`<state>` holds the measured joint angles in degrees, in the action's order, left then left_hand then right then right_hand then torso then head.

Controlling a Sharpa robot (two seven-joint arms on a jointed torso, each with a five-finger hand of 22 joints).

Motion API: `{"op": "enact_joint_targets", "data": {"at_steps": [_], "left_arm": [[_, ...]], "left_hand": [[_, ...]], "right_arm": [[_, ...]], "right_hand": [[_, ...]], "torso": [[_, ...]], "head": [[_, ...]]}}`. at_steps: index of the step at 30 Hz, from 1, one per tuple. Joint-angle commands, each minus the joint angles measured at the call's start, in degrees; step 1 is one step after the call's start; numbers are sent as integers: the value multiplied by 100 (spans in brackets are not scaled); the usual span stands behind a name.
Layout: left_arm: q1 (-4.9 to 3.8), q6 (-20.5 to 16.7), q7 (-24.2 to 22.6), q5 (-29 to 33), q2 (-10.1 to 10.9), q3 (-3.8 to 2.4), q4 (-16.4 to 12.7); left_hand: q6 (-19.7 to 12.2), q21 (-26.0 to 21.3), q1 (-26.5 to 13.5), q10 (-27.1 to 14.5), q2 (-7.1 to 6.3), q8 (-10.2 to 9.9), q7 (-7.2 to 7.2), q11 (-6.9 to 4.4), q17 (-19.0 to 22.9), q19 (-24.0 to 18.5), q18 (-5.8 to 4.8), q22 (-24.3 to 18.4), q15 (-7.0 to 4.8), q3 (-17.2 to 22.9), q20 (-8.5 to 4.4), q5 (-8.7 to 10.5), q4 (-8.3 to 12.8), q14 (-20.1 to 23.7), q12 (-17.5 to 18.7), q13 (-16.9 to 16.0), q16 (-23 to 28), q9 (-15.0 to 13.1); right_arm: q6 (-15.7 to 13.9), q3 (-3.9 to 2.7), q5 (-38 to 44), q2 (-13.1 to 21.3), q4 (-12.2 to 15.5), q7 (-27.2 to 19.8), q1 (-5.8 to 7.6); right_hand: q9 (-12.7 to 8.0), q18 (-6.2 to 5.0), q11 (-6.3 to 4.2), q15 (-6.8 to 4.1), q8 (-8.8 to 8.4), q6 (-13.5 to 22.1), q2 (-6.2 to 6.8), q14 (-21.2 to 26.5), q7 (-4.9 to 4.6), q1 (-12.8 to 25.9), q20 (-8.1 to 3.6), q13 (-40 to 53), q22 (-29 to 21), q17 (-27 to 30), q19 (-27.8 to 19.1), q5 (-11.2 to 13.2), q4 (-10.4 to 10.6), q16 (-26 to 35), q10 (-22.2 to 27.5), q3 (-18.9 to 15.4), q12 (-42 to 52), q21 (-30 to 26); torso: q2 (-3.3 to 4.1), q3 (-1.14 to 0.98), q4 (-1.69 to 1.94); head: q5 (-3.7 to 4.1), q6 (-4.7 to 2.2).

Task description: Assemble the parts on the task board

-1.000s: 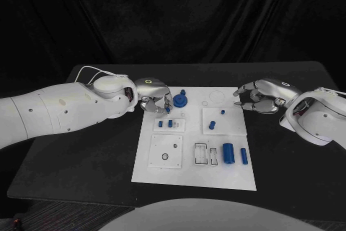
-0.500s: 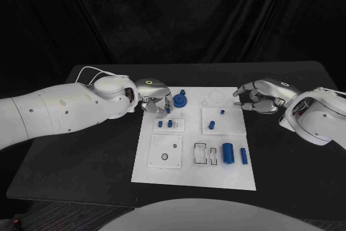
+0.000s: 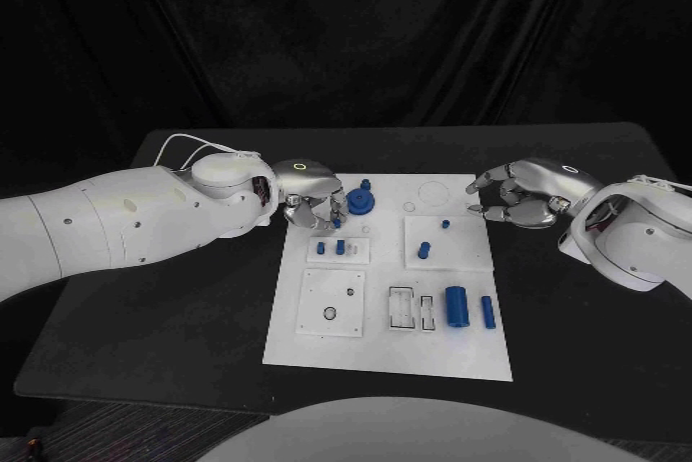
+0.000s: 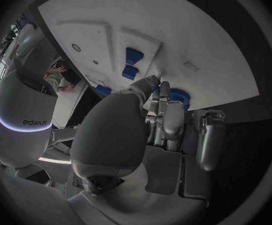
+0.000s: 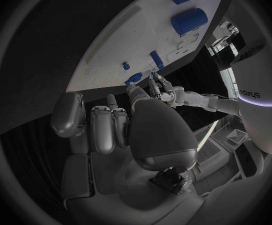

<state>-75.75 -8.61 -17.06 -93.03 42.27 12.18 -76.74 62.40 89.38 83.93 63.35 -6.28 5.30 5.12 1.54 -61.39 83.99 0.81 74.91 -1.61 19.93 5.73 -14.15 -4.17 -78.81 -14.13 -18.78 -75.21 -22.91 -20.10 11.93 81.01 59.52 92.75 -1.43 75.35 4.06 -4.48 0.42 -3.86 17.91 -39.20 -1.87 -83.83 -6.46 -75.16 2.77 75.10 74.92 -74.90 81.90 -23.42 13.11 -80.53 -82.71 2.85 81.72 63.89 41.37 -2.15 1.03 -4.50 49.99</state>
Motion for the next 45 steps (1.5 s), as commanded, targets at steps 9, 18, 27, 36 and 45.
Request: {"op": "enact_joint_targets", "data": {"at_steps": [9, 18, 27, 36, 45], "left_arm": [[37, 198, 48, 31, 2, -2, 17], [58, 222, 63, 31, 5, -2, 28], [95, 191, 94, 31, -5, -2, 69], [105, -199, 67, 31, 97, -2, 125], [89, -1066, -195, 369, 461, -4, 97]], "left_hand": [[-6, -34, -27, -19, 20, 7, -8, 41, 39, 514, -51, 1470, -6, 30, -35, 28, -2, 49, 39, 21, 53, -8], [-27, -39, -22, -26, 15, -13, -5, 46, 55, 509, -49, 1468, -4, 40, -34, 24, 10, 62, 68, 40, 62, 2], [-1213, -99, -204, -206, -165, -181, -287, 116, 203, 456, -32, 1445, 19, 34, -15, 739, -107, 141, 394, 270, 119, 366], [-2082, -144, -284, -386, -265, -163, -458, 173, 301, 419, -20, 1430, 59, -287, 7, 1102, -389, 194, 517, 360, 135, 704], [-1898, -158, -224, -341, -300, -68, -471, 134, 349, 407, -16, 1424, 32, -544, 3, 1136, -598, 208, 452, 321, 145, 740]], "right_arm": [[63, -3, 32, 3, -5, 99, -29], [80, -3, 32, -2, -10, 104, -45], [70, -3, 32, 9, -7, 101, -52], [-42, -3, 32, 34, 20, 80, -51], [-342, -5, 78, 134, 159, 56, 76]], "right_hand": [[-8, -68, -8, 29, -34, -41, 22, -344, 11, -57, -8, 377, 813, -71, -9, -6, 3, 26, 39, 47, -29, -41], [-8, -68, -8, 29, -34, -41, 22, -344, 11, -57, -8, 377, 813, -71, -9, -6, 3, 26, 39, 47, -29, -41], [-9, -69, -8, 29, -37, -41, 22, -341, 11, -63, -8, 375, 811, -59, -11, -7, 0, 34, 40, 53, -30, -50], [-9, -71, -8, 29, -38, -44, 37, -340, 11, -76, -8, 332, 808, -56, -14, -5, -12, 36, 69, 55, -63, -63], [-9, -36, -2, 33, -68, -98, 109, -393, -3, -200, -10, -530, 867, -274, 73, -5, -63, -133, 644, 169, -863, 118]], "torso": [[0, 1, 1], [1, -1, 4], [0, -1, 0], [1, 1, 1], [0, 6, 0]], "head": [[-8, 1], [-11, 1], [-6, 1], [11, 1], [41, 1]]}}
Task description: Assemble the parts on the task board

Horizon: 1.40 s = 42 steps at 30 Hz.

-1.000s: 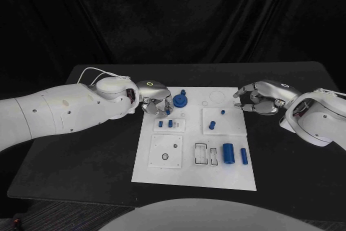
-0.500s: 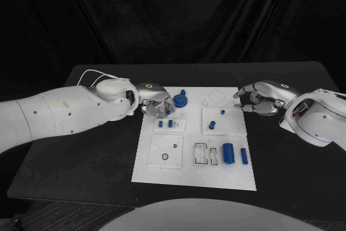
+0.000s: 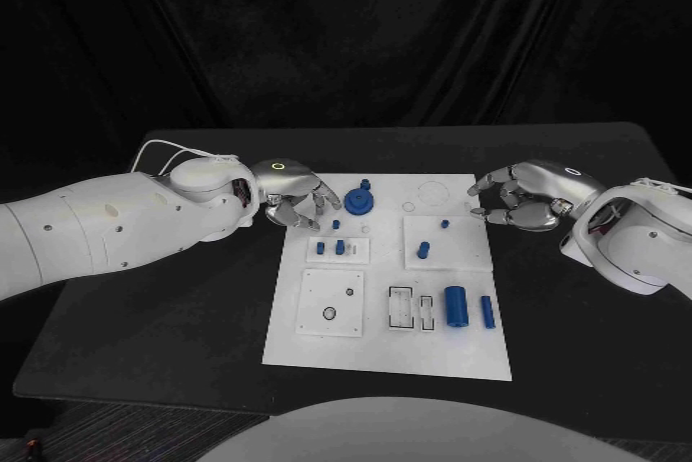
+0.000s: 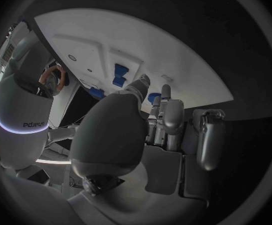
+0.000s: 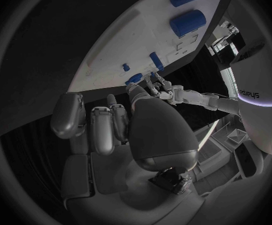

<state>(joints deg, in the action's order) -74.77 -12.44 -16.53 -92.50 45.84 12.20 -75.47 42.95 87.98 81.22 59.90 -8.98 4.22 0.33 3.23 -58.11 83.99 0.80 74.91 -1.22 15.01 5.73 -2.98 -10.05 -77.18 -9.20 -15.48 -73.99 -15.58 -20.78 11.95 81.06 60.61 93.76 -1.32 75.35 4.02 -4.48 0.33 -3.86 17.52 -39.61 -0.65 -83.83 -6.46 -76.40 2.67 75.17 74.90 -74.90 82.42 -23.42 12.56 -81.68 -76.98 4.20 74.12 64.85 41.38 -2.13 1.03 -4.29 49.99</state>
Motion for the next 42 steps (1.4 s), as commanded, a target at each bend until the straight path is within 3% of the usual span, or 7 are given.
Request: {"op": "enact_joint_targets", "data": {"at_steps": [1, 11, 14, 20, 25, 31, 42], "left_arm": [[-15, -772, -292, 410, 151, -6, -37], [-117, -1164, -1289, 2517, 645, -6, -110], [-131, -927, -1699, 3516, 789, -6, -231], [-142, -280, -2471, 5491, 955, -5, -498], [-142, 554, -3242, 7314, 963, -4, -682], [-131, 1220, -3606, 8677, 941, -2, -866], [-3, 1615, -3788, 9282, 928, 0, -974]], "left_hand": [[79, -23, 66, 13, -29, 53, 22, -35, 35, 403, -15, 1423, -10, -68, 1, 18, -29, 53, -50, -14, 31, 8], [461, -2077, -209, -394, -165, 128, 217, 66, 2221, -1455, 464, 701, 154, -790, 50, 7, -639, 1963, -355, -321, 1733, 101], [254, -4658, -680, -1168, -247, -32, 335, 346, 2494, -3835, 756, -201, 520, -1923, 263, -18, -679, 3029, -307, -429, 2466, 211], [100, -5467, -841, -2201, -313, -51, 502, 588, 2815, -4614, 541, -501, 1002, -2652, 520, -389, -714, 4137, -363, -546, 3218, 307], [197, -6275, -723, -2672, 587, 119, 682, 475, 3177, -5347, 505, -895, 1021, -2153, 551, -308, -667, 4873, -792, -731, 3743, 292], [-119, -7443, -625, -3629, 1007, 528, 709, 479, 4008, -5758, 732, -1575, 903, -2382, 632, -524, -651, 5463, -2005, -705, 4270, 320], [-272, -7890, -393, -3968, 1455, 742, 717, 429, 4362, -6065, 780, -1763, 820, -2594, 588, -1398, -660, 5832, -2304, -183, 4278, 392]], "right_arm": [[-294, -7, 83, 33, 77, 40, 109], [-228, -7, 473, 39, 309, 199, 591], [36, -7, 770, 11, 403, 426, 757], [668, -7, 1312, -112, 472, 713, 923], [1124, -7, 1653, -256, 441, 807, 943], [1218, -7, 1993, -370, 403, 722, 829], [1448, -7, 2165, -560, 275, 653, 564]], "right_hand": [[-7, -38, 4, 36, -35, -62, 8, -389, -5, -113, 1, -684, 866, -264, 20, -1, -26, -13, 166, 57, -253, 11], [6, -84, 103, 131, -219, -550, 481, -287, -50, -624, 66, -3622, 795, 26, -103, 87, -140, 190, 2154, 570, -3597, -303], [57, -98, 318, 284, -286, -636, 652, -186, -52, -613, 195, -4173, 746, 167, -245, 145, -122, 292, 2699, 668, -4393, -552], [243, -220, 535, 362, -286, -828, 858, 93, 161, -721, 304, -4624, 618, 547, -584, -283, -391, 550, 3316, 798, -4929, -1164], [301, -235, 539, 353, -399, -749, 907, 139, 169, -566, 296, -4731, 601, 606, -625, -37, -426, 576, 3515, 727, -5000, -1242], [303, -180, 619, 452, -580, -1000, 850, 17, 84, -473, 391, -5247, 669, 506, -424, 234, -507, 460, 3487, 519, -5354, -953], [388, -222, 543, 358, -782, -1162, 848, 88, 134, -341, 317, -5630, 617, 697, -498, 310, -561, 581, 3062, 385, -5494, -1200]], "torso": [[-1, 5, 1], [5, 18, 13], [6, 28, 20], [11, 64, 37], [2, 125, 77], [-14, 228, 122], [-7, 298, 237]], "head": [[25, 1], [77, 1], [107, 1], [188, 1], [284, 1], [373, 1], [495, 1]]}}
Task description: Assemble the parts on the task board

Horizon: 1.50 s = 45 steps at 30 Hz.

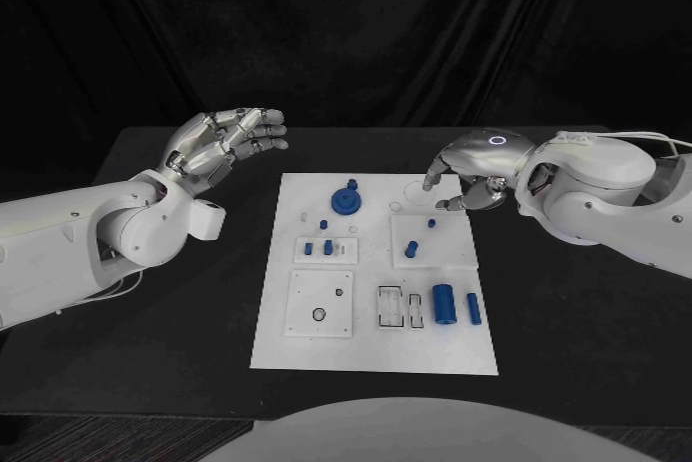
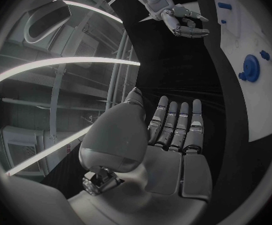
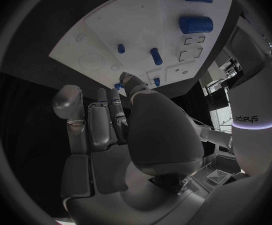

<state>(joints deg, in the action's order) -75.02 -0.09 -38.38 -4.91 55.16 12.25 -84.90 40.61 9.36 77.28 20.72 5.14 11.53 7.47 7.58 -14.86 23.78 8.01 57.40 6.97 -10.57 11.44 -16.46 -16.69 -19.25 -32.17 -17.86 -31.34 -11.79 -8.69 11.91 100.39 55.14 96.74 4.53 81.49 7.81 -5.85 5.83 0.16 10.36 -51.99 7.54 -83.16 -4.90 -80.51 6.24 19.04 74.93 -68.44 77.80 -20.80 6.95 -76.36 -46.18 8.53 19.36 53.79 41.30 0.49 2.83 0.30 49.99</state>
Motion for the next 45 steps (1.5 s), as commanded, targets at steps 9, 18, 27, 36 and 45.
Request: {"op": "enact_joint_targets", "data": {"at_steps": [9, 18, 27, 36, 45], "left_arm": [[74, 542, -1515, 569, -15, -4, 11], [100, 626, -1436, 574, -48, -4, 63], [112, 688, -1366, 575, -82, -3, 128], [121, 758, -1316, 575, -119, -3, 172], [129, 780, -1283, 575, -129, -3, 200]], "left_hand": [[-224, -260, 209, -373, 173, 28, -6, -22, 417, -88, 90, -152, 71, -191, 144, -266, 14, 204, -56, 620, 124, 183], [-282, -312, 365, -460, 223, 63, -9, 5, 544, -10, 128, -196, 155, -227, 264, -375, 33, 162, -154, 845, 78, 247], [-316, -337, 501, -510, 261, 93, -3, 23, 620, 49, 148, -217, 214, -232, 335, -527, 44, 118, -235, 992, 20, 289], [-327, -380, 785, -548, 299, 158, 13, 63, 738, 114, 188, -244, 232, -193, 401, -941, 108, 119, -377, 1199, -44, 345], [-327, -385, 840, -558, 306, 171, 22, 71, 759, 129, 192, -247, 239, -181, 415, -1008, 125, 121, -400, 1237, -55, 356]], "right_arm": [[328, -3, 245, -90, -133, 42, -216], [315, -3, 246, -162, -290, 0, -372], [211, -3, 247, -230, -406, -18, -476], [29, -3, 246, -351, -616, -149, -616], [-142, -3, 218, -411, -710, -281, -691]], "right_hand": [[187, -75, -26, -25, -163, 121, -9, 15, -87, 59, -43, -24, 626, 34, -21, -929, -117, 26, -204, 43, 96, -113], [270, -52, -44, 15, -145, -53, -2, -36, -127, 125, -16, -74, 658, -35, 51, -981, -141, -37, -379, 183, 100, 12], [336, -54, -72, 12, -142, -178, 9, -56, -75, 154, -6, -100, 660, -65, 71, -957, -166, -67, -616, 320, 140, 29], [482, -48, -141, -36, -83, -321, 34, -89, 15, 166, -47, -17, 675, -108, 113, -1006, -229, -105, -820, 443, 292, 101], [788, -28, -223, -101, 99, -491, -18, -139, -1, 122, -110, 216, 701, -168, 178, -1064, -360, -150, -918, 533, 584, 229]], "torso": [[-5, 38, 52], [-10, 40, 44], [-10, 42, 49], [-9, 43, 52], [-10, 45, 52]], "head": [[45, 1], [12, 1], [21, 1], [12, 1], [13, 1]]}}
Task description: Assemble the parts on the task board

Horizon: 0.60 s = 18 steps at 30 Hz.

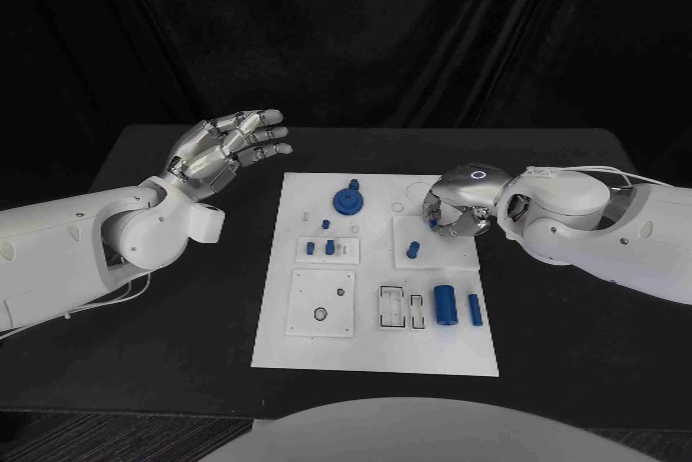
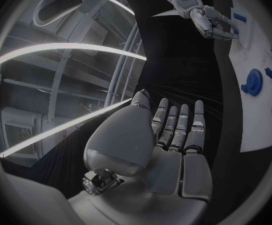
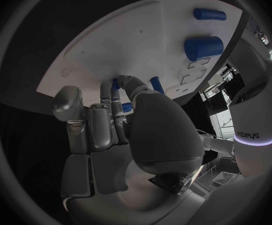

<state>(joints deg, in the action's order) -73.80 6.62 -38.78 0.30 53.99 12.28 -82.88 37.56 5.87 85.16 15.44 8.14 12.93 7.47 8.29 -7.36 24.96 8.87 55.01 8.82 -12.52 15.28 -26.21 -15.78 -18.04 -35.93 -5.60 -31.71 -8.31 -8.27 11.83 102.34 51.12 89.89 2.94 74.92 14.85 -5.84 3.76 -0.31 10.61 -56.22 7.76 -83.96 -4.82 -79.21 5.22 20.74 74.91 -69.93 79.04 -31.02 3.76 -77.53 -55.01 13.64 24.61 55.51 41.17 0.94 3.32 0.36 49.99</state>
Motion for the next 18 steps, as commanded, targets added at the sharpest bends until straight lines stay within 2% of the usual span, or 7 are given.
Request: {"op": "enact_joint_targets", "data": {"at_steps": [1, 7, 13, 18], "left_arm": [[9, 109, -1238, 54, -14, -6, 0], [12, 124, -1210, 54, -25, -6, 14], [17, 137, -1178, 54, -41, -5, 44], [21, 156, -1149, 54, -54, -5, 64]], "left_hand": [[-23, -36, 52, -29, 6, 31, 22, -1, 10, 11, 106, -8, 54, 14, 32, -34, 35, 0, -24, 11, -19, 8], [-25, -40, 127, -42, 10, 46, 30, 11, 33, 32, 108, -11, 69, 32, 52, -106, 70, 0, -48, 56, -34, 21], [-29, -43, 189, -59, 17, 57, 38, 20, 53, 54, 106, -13, 87, 50, 72, -164, 106, -4, -66, 94, -48, 33], [-36, -45, 239, -71, 17, 64, 44, 28, 68, 68, 105, -15, 97, 65, 84, -206, 142, -4, -78, 121, -57, 42]], "right_arm": [[-195, 5, 5, -14, -33, -135, -39], [-266, 5, -44, -26, -45, -198, -61], [-340, 5, -57, -29, -48, -249, -70], [-360, 5, -60, -13, -31, -267, -72]], "right_hand": [[118, -29, -26, -61, 94, -60, -49, -61, -14, -25, -15, 67, 702, -17, 55, -52, -64, -31, -39, 35, 83, 57], [205, -17, -43, -74, 151, -66, -72, -81, -55, -30, -29, 117, 718, -52, 84, -50, -96, -54, -69, 58, 146, 130], [422, -3, -126, -142, 364, -281, -134, -116, -120, -103, -84, 193, 743, -87, 133, -5, -198, -77, -239, 125, 266, 245], [514, 9, -147, -166, 424, -331, -162, -122, -126, -192, -112, 184, 757, -75, 154, 12, -284, -66, -386, 191, 267, 308]], "torso": [[1, 0, -1], [-2, 2, 0], [-3, 2, -2], [-1, 1, -3]], "head": [[6, 1], [7, 1], [18, 1], [6, 1]]}}
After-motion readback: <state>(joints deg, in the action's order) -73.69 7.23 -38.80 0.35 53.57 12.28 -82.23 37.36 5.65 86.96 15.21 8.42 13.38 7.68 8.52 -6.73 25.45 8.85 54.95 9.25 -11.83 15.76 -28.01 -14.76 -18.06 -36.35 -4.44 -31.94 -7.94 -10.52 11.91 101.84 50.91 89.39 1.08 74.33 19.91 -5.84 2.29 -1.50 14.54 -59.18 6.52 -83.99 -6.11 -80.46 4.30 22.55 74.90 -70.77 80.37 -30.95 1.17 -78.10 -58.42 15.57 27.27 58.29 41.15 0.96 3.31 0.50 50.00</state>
